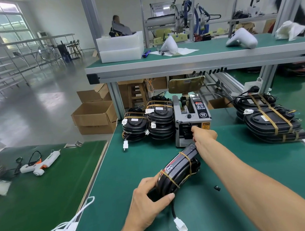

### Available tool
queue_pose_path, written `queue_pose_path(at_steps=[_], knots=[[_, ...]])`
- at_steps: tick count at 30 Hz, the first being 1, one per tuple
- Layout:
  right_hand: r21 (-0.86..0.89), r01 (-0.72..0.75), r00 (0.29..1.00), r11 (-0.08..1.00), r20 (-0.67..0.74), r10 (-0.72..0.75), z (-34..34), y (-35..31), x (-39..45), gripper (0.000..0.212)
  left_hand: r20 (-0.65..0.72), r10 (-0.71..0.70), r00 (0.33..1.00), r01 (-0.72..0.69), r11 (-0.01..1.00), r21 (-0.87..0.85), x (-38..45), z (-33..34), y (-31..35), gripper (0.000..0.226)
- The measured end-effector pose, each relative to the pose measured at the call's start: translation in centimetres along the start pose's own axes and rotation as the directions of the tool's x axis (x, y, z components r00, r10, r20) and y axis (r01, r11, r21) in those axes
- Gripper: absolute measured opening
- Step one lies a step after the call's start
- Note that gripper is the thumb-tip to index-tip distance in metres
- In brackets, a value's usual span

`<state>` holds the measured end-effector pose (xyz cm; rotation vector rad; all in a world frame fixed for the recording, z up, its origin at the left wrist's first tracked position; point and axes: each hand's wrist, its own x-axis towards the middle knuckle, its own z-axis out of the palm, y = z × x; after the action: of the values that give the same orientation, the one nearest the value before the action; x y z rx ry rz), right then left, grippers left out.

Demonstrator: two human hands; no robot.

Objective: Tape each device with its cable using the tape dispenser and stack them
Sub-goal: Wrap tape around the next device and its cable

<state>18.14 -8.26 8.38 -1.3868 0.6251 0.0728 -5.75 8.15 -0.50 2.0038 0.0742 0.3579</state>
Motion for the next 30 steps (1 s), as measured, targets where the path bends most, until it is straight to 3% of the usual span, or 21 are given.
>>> queue_pose_path(at_steps=[3,6,11,15,22,30], knots=[[-0.005,-0.037,0.997,0.999,0.073,0.037,-1.5,0.5,0.2,0.015,0.008,0.012,1.000,-0.012,1.000,0.003,-0.1,0.0,0.0,0.066],[0.000,-0.031,0.985,1.000,0.168,0.031,-4.2,0.8,-0.9,0.018,0.012,0.006,1.000,-0.006,1.000,0.002,0.0,0.0,0.0,0.065],[0.023,0.175,0.899,0.984,0.404,-0.170,-8.6,0.4,-5.1,0.005,0.011,0.009,1.000,-0.009,1.000,0.007,-0.1,-0.1,0.2,0.066],[-0.038,0.378,0.786,0.925,0.541,-0.299,-9.3,1.0,-9.9,0.017,0.014,0.005,1.000,-0.005,1.000,0.017,-0.2,-0.1,0.4,0.066],[-0.216,0.668,0.687,0.712,0.547,-0.479,-9.1,5.9,-14.4,0.017,0.021,0.003,1.000,-0.004,1.000,0.026,-0.1,-0.1,0.6,0.068],[-0.192,0.652,0.696,0.733,0.535,-0.479,-8.6,6.9,-15.2,0.024,0.018,0.007,1.000,-0.007,1.000,0.029,0.0,-0.2,0.6,0.069]])
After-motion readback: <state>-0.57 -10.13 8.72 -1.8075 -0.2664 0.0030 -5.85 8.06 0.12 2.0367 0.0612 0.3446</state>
